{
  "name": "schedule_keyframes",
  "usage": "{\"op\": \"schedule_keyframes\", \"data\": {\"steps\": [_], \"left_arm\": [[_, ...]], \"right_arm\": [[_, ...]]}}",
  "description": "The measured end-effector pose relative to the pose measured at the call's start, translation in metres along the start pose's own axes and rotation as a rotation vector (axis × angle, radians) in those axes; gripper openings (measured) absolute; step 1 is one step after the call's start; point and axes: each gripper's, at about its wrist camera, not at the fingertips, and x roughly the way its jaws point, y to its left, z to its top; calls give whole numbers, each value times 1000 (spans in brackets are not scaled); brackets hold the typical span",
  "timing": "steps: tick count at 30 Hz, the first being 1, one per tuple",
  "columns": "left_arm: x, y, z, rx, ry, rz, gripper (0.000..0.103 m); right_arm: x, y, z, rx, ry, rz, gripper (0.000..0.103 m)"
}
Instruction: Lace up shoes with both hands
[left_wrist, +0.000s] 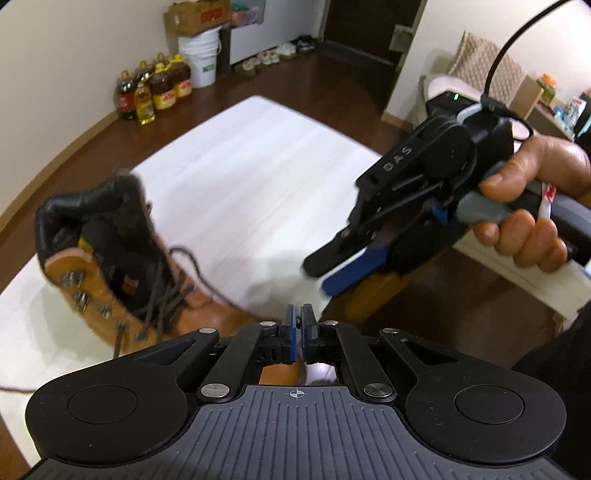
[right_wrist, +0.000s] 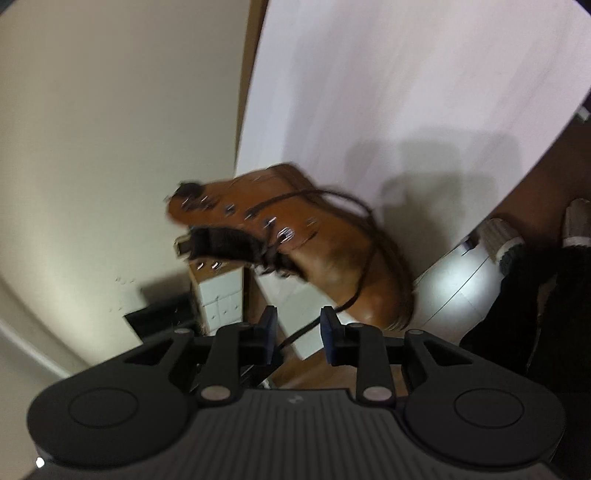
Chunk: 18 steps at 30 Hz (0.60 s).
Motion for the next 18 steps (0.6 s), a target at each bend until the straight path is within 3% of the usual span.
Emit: {"op": "schedule_keyframes", "data": {"steps": [5, 9, 12, 14, 18], "left_arm": [[14, 13, -23, -38, 54, 16, 2], [14, 24, -34, -79, 55, 10, 2], [11, 36, -38, -118, 44, -6, 2], [11, 47, -42, -148, 39, -36, 2], [15, 60, -49, -159, 47, -73, 2]], "right_arm": [[9, 1, 2, -158, -2, -123, 29], [29, 2, 3, -224, 49, -112, 29], [40, 26, -9, -514, 61, -185, 29], [57, 60, -39, -970, 96, -283, 29], [88, 84, -77, -1411, 194, -323, 29]]}}
